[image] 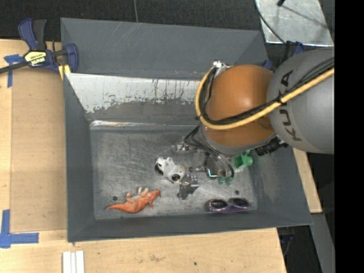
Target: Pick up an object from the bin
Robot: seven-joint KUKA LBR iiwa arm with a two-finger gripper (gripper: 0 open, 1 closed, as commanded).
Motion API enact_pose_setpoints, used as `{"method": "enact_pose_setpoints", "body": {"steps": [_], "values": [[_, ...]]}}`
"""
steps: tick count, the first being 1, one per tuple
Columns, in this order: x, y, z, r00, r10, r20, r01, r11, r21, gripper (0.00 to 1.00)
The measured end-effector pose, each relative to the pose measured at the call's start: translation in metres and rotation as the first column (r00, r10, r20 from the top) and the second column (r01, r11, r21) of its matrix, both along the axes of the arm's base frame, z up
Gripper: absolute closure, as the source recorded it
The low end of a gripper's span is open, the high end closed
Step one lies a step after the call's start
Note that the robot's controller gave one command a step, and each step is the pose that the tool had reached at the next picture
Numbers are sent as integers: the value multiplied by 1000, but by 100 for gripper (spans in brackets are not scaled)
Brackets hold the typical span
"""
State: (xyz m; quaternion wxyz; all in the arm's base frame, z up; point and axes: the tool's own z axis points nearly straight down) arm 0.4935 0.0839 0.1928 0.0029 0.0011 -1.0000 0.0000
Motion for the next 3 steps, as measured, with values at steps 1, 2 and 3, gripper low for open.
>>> {"method": "enact_pose_setpoints", "body": {"steps": [1,2,3], "values": [[2,0,4,1000,-2,8,2,1000,1,0],[13,0,-38,1000,-19,17,19,1000,2,0],[20,-46,-117,999,12,30,-12,1000,2,100]]}}
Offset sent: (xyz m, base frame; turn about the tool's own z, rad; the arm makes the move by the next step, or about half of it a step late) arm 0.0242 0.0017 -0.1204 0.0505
